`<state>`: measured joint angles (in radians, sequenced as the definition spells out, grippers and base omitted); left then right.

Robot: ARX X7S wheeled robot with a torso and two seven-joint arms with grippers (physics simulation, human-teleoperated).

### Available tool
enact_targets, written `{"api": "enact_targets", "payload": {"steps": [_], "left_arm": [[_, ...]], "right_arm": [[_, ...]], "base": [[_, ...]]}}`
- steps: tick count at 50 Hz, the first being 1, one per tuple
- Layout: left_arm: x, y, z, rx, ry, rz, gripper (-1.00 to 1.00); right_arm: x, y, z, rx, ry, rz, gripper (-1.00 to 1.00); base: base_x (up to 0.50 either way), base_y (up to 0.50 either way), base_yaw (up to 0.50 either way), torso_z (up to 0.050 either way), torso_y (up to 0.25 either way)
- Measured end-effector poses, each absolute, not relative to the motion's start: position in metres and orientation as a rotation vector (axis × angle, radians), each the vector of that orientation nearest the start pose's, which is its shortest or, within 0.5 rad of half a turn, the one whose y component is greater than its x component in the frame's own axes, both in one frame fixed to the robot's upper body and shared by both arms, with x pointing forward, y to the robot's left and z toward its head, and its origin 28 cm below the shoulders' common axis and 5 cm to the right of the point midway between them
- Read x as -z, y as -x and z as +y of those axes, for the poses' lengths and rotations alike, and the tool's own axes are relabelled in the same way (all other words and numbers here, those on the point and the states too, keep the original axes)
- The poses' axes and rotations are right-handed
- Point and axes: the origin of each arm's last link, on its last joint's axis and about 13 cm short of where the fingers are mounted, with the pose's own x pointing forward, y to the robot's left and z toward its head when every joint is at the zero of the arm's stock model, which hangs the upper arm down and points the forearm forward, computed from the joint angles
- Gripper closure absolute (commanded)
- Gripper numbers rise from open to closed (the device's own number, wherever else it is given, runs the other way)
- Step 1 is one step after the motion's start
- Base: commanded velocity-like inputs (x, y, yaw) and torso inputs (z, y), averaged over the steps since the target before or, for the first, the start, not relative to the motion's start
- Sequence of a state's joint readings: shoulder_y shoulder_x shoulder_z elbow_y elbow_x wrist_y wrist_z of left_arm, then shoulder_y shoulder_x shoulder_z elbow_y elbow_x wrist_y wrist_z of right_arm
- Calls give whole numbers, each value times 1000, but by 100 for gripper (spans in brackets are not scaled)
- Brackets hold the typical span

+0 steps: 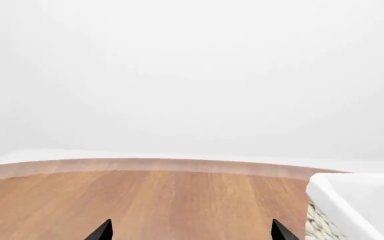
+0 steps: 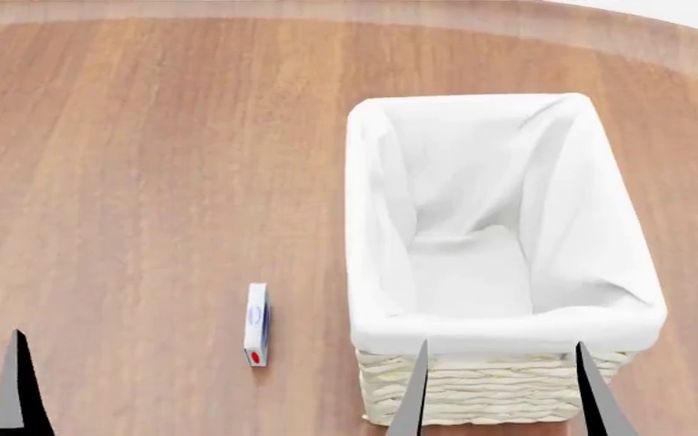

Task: Pick up the ketchup, and put it in the basket.

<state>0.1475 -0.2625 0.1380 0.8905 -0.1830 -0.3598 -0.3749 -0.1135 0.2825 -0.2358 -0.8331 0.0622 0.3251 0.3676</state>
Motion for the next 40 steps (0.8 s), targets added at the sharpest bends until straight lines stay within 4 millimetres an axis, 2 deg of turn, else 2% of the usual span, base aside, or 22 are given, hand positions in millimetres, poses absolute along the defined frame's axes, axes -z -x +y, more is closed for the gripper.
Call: {"api": "enact_targets", "payload": {"steps": [8,18,30,40], "left_arm": [[-136,-155,218,-218,80,-335,-100],[-125,-158,250,-432,154,-315,-100],[-120,-144,289,-662,197,-321,-100],[-120,-127,312,-803,220,-340,-100]], "right_arm": [[-134,-156,-88,24,77,-363,-100],[-133,-156,-88,23,77,-362,-100],[-133,-156,-88,22,77,-362,-100],[-133,-156,-87,21,77,-362,-100]], "base": [[0,0,0,0,0],[0,0,0,0,0],[0,0,0,0,0],[0,0,0,0,0]]}}
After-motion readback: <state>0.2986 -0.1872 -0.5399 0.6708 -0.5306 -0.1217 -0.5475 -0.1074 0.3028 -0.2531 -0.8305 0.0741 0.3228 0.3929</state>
